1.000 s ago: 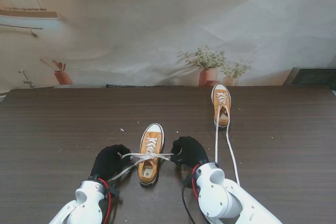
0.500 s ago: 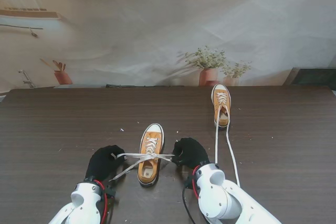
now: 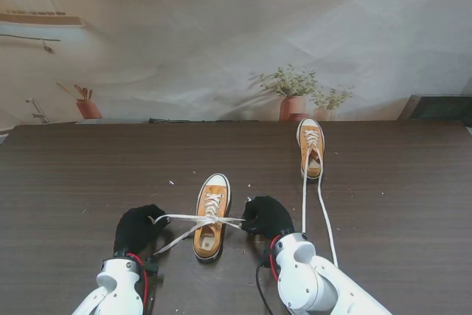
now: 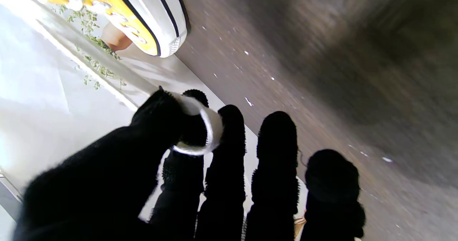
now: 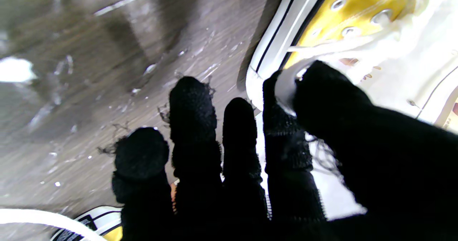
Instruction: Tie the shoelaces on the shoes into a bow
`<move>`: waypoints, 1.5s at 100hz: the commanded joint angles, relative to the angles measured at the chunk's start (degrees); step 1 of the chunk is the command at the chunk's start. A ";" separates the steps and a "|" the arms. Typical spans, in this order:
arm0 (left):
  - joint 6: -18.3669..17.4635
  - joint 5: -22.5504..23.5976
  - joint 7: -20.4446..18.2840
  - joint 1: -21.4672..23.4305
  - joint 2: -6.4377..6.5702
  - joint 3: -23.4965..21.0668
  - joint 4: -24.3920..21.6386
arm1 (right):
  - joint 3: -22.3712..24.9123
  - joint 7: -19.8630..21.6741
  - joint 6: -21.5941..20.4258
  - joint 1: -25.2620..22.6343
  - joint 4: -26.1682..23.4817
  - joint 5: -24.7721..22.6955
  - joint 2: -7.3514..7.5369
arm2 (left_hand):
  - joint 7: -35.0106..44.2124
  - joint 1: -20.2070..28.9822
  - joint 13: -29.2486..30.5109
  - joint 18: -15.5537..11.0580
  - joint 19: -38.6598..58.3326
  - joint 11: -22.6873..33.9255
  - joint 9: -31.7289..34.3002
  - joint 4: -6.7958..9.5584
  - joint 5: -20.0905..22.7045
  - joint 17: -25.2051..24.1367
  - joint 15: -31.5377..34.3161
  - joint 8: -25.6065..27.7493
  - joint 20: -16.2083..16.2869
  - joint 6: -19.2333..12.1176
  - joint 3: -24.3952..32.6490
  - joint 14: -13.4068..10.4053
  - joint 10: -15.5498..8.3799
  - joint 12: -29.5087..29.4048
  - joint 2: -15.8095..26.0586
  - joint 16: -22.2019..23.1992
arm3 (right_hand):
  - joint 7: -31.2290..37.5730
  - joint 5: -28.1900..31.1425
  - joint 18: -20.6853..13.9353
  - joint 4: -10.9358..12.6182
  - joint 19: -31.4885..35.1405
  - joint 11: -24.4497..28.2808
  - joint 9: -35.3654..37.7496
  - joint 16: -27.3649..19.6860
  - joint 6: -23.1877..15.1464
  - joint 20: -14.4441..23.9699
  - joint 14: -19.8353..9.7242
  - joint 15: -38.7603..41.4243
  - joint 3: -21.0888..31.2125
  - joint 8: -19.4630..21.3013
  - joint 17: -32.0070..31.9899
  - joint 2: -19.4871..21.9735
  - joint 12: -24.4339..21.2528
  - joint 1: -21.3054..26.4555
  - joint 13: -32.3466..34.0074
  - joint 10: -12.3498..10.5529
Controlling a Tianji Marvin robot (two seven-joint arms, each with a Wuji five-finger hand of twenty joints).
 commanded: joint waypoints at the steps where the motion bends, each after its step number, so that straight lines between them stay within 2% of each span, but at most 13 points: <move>1: -0.06 -0.01 -0.30 0.31 -0.27 -0.38 -0.26 | 0.00 -0.40 0.85 -0.49 0.70 0.08 -0.38 | 1.14 -0.23 0.96 2.14 1.93 -0.65 0.99 -0.88 3.06 0.69 -0.20 -0.37 0.98 -2.10 2.68 -0.50 -1.94 -0.87 -1.12 -1.30 | 0.67 1.99 1.16 0.66 0.19 -0.26 0.99 -0.58 -6.23 -0.23 1.19 0.35 0.69 -2.72 -0.12 0.88 -0.35 1.20 1.05 0.46; 69: -0.34 -0.57 0.82 3.04 -0.54 -3.95 -1.99 | -0.34 -3.95 5.38 -1.53 0.97 -0.80 -1.42 | 0.59 0.26 0.12 2.13 1.47 -1.23 -0.05 -0.62 2.29 0.01 -0.58 -0.29 0.74 -1.12 0.86 -0.09 -1.79 -0.05 -0.53 -1.27 | 0.93 1.21 3.88 0.08 -0.80 -1.57 3.77 -0.98 -8.38 -0.92 3.23 -0.65 -0.10 -5.73 1.86 1.82 -0.85 0.08 3.39 1.94; 75: -1.05 -1.80 -1.11 3.70 -0.38 -4.31 -2.93 | -0.40 -4.54 4.79 -1.51 1.12 -0.46 -1.63 | -3.25 3.90 -2.34 3.36 -0.83 0.11 -4.27 1.62 -0.18 -2.16 -2.57 0.87 1.08 -1.50 -8.60 0.99 -0.31 -1.02 3.47 -0.98 | -0.09 -1.54 3.56 -0.52 -1.01 -1.61 2.59 -1.08 -7.63 -1.08 2.84 -1.10 -0.87 -5.54 1.69 2.93 -0.79 -0.35 2.84 2.00; 79: -1.83 -3.63 -3.14 4.39 -0.23 -4.69 -3.91 | -0.35 -4.84 3.84 -1.56 1.14 -0.23 -1.66 | -7.87 8.87 -5.52 3.75 -3.44 -0.58 -9.46 3.97 -3.52 -5.16 -4.86 -0.31 1.35 -4.36 -18.06 1.64 1.74 -2.89 7.72 -0.62 | -4.12 -7.99 2.98 -0.69 -1.74 -2.05 0.21 -1.25 -7.39 -1.38 2.46 -1.91 -1.72 -6.58 0.53 3.44 -1.04 -0.87 1.37 2.12; 83: -3.13 -4.78 -4.33 4.73 -0.13 -4.90 -4.33 | -0.17 -4.48 3.07 -1.81 0.70 -0.45 -1.39 | -16.12 10.89 -9.76 4.23 -6.93 -2.17 -16.26 5.75 -9.65 -9.29 -7.44 -1.67 1.51 -5.13 -24.51 2.30 3.71 -11.44 9.31 0.10 | -11.04 -13.36 1.96 -0.19 -2.26 -2.30 -2.61 -1.07 -7.38 -1.62 1.34 -2.47 -2.98 -6.18 -0.81 3.89 -1.46 -1.91 -0.28 1.62; 85: -3.41 -4.98 -5.30 5.03 0.03 -5.10 -4.71 | -0.05 -4.17 2.79 -1.99 0.34 -0.66 -1.20 | -22.81 7.05 -11.98 3.61 -8.38 -3.85 -19.41 5.15 -12.79 -11.42 -8.85 -0.72 1.62 -4.77 -21.06 1.90 3.77 -13.35 9.41 0.52 | -15.83 -14.67 1.44 1.08 -2.53 -2.56 -4.07 -0.98 -6.23 -1.70 0.87 -2.72 -3.08 -5.10 -1.49 4.85 -1.37 -3.17 -1.16 1.48; 87: -3.49 -4.99 -6.32 5.43 0.25 -5.37 -5.17 | 0.12 -3.72 2.39 -2.19 -0.07 -0.90 -0.97 | -27.35 2.13 -14.42 2.32 -9.65 -5.72 -22.83 5.75 -16.86 -13.82 -10.43 -1.65 1.77 -3.88 -15.72 1.15 3.60 -14.71 10.01 0.62 | -21.60 -16.55 0.87 6.08 -3.14 -2.80 -6.20 -0.99 -4.13 -1.72 0.40 -3.24 -3.24 -1.42 -2.72 6.76 -1.83 -5.15 -2.59 1.30; 89: -3.68 -4.91 -7.08 5.74 0.45 -5.60 -5.49 | 0.33 -3.19 1.94 -2.43 -0.52 -1.18 -0.72 | -29.67 0.05 -16.72 1.18 -10.77 -7.24 -25.73 6.13 -20.34 -16.27 -11.86 -2.61 1.72 -3.45 -13.81 0.60 3.45 -15.56 10.21 0.43 | -23.70 -18.86 0.50 7.71 -3.66 -3.14 -7.85 -1.09 -2.92 -1.81 0.02 -3.75 -3.59 -0.36 -3.77 7.13 -2.07 -5.92 -3.79 1.04; 95: -4.87 -4.55 -7.97 6.27 0.77 -6.04 -5.96 | 1.07 -2.19 0.90 -3.33 -2.00 -2.14 -0.10 | -32.65 -2.35 -22.37 -0.86 -14.13 -10.95 -32.04 5.96 -26.68 -23.29 -17.05 -5.75 1.90 -1.97 -14.12 0.20 3.13 -18.32 9.81 -0.05 | -23.04 -25.87 -0.37 7.77 -5.53 -4.01 -11.99 -1.10 -1.74 -2.11 -0.55 -5.62 -4.99 0.01 -6.69 5.76 -3.75 -6.35 -6.87 0.79; 103: -6.05 -4.54 -8.36 7.07 0.86 -6.46 -7.04 | 2.27 -1.76 -0.63 -4.84 -3.96 -4.19 0.65 | -35.09 -2.90 -27.84 -2.76 -17.77 -14.23 -38.06 5.81 -31.80 -30.18 -24.02 -8.64 1.10 2.17 -20.09 0.22 3.30 -21.00 10.41 -0.23 | -19.67 -33.86 -1.19 6.34 -9.33 -5.64 -16.99 -1.36 0.66 -3.11 -0.64 -10.64 -7.29 -6.07 -10.83 4.00 -7.63 -7.74 -11.02 0.38; 114: -7.00 -4.16 -8.71 8.69 1.04 -7.11 -9.67 | 4.84 -0.15 -2.65 -7.99 -7.32 -7.79 2.08 | -37.29 -1.68 -33.27 -3.76 -28.11 -17.13 -42.19 6.21 -33.92 -36.03 -34.34 -9.46 -3.06 5.03 -24.83 0.92 3.42 -23.07 10.91 -1.94 | -18.88 -38.57 -1.99 4.83 -18.40 -10.23 -22.86 -5.62 1.65 -7.19 0.38 -23.60 -9.88 -9.42 -18.58 3.03 -11.26 -10.06 -17.96 0.06; 128: -7.06 -1.73 -8.21 10.63 1.26 -7.43 -13.81 | 8.97 1.89 -5.59 -12.79 -10.93 -10.60 3.43 | -38.11 -0.20 -34.89 -3.84 -35.76 -17.88 -42.49 6.82 -33.24 -37.14 -41.57 -9.21 -4.36 6.07 -27.26 1.50 4.02 -23.62 12.03 -3.58 | -20.18 -40.49 -4.16 4.36 -28.62 -14.86 -26.67 -10.31 1.64 -11.68 0.88 -36.61 -12.17 -11.52 -26.54 3.31 -13.53 -12.02 -25.33 -0.56; 150: -3.25 2.45 -7.72 12.59 1.71 -5.67 -21.43 | 15.10 -0.37 -10.29 -19.92 -13.22 -10.12 3.32 | -38.32 0.53 -36.92 -4.21 -42.34 -18.13 -42.73 7.30 -31.68 -38.46 -47.24 -8.88 -5.74 7.16 -26.40 1.88 5.19 -23.89 12.98 -5.30 | -20.68 -39.61 -6.30 4.58 -36.84 -15.73 -27.09 -12.28 1.06 -15.10 1.09 -42.78 -14.48 -11.64 -31.46 6.95 -13.90 -12.66 -28.41 -0.61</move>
